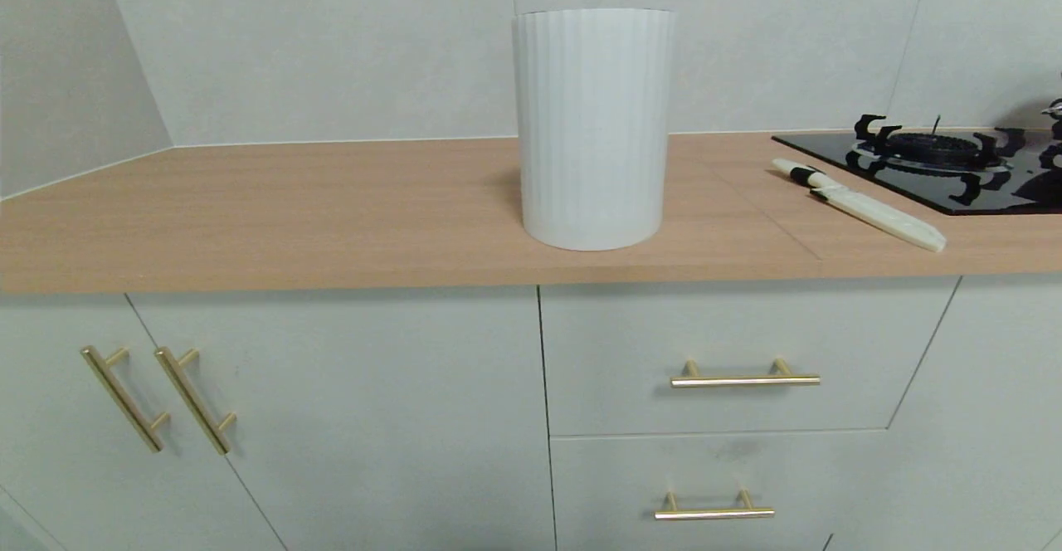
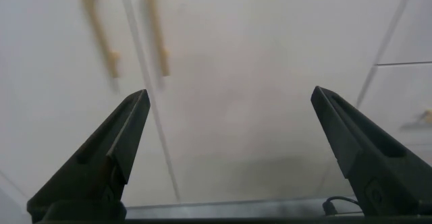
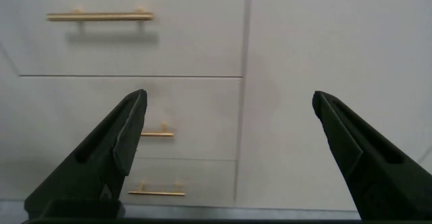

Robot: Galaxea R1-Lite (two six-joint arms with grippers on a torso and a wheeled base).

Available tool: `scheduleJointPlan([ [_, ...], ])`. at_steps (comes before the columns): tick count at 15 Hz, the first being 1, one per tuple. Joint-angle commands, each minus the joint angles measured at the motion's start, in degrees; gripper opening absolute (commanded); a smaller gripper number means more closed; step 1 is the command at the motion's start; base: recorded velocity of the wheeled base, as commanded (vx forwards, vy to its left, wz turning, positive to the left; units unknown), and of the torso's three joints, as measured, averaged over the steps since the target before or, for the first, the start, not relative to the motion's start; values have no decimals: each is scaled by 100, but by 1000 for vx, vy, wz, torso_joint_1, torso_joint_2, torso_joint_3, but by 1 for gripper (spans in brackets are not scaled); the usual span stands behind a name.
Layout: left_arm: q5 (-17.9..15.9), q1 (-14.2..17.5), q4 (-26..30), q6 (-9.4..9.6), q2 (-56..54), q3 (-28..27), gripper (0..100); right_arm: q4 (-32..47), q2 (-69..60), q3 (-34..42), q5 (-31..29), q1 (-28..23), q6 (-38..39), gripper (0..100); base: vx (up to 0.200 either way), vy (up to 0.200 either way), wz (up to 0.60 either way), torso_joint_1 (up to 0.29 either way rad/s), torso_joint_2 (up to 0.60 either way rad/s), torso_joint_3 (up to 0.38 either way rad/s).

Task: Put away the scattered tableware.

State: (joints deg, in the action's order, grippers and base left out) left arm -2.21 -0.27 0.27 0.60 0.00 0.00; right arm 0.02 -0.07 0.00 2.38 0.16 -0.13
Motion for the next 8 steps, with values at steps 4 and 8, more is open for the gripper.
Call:
scheduleJointPlan([
  [4,1,0,0,-7,0,0,100,-2,7,0,0,2,-4,100,0,0,0,0,0,0],
  [8,10,0,0,-16,0,0,100,-2,7,0,0,2,-4,100,0,0,0,0,0,0],
])
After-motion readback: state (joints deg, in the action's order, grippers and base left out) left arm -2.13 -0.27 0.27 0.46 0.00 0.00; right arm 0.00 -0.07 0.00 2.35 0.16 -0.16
